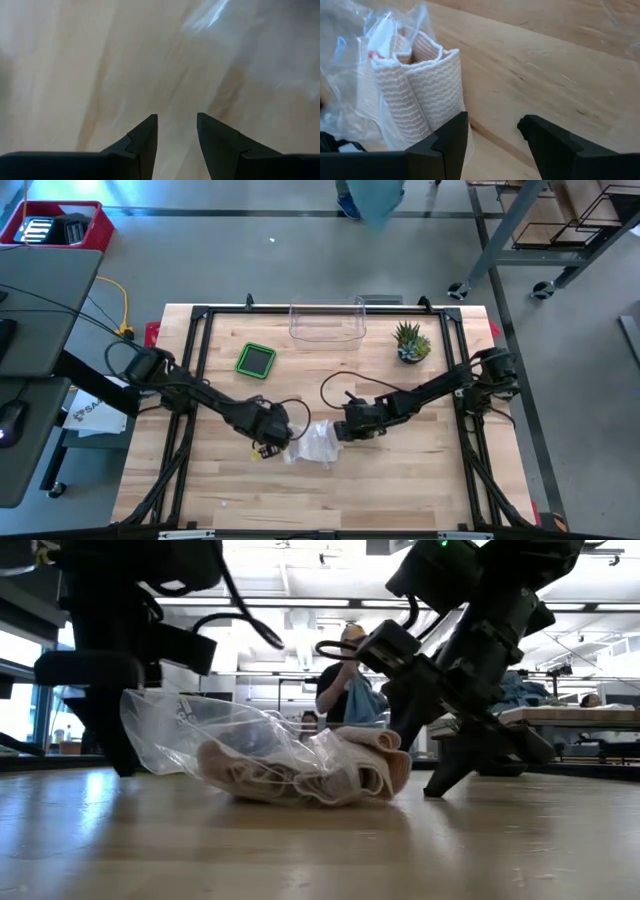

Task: Roll bandage
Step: Put the rolled bandage into the transparent zip bag

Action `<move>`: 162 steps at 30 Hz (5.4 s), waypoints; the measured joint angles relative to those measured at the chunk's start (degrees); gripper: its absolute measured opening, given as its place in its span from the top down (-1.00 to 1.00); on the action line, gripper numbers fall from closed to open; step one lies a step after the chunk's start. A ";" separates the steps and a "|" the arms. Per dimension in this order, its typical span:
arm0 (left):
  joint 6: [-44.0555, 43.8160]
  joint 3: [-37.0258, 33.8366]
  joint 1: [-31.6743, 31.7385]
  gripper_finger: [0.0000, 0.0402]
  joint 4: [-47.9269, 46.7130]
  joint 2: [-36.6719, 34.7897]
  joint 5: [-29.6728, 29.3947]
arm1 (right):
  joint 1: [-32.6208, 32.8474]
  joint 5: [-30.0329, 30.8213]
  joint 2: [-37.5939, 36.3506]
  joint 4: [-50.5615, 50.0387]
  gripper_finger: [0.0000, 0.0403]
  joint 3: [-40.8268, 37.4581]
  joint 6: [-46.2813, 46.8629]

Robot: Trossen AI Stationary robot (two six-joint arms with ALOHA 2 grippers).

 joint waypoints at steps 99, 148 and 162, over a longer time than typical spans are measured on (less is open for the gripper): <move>20.17 2.32 1.27 0.34 35.95 -9.33 -5.07 | 1.42 2.55 -4.71 -18.63 1.00 15.28 -13.66; 53.73 3.31 1.97 0.34 47.72 -7.31 -3.61 | 0.68 4.07 -4.38 -25.23 1.00 15.28 -14.45; 48.43 3.50 1.85 0.58 43.40 -6.56 1.19 | 0.72 3.96 -6.74 -22.04 1.00 15.34 -15.07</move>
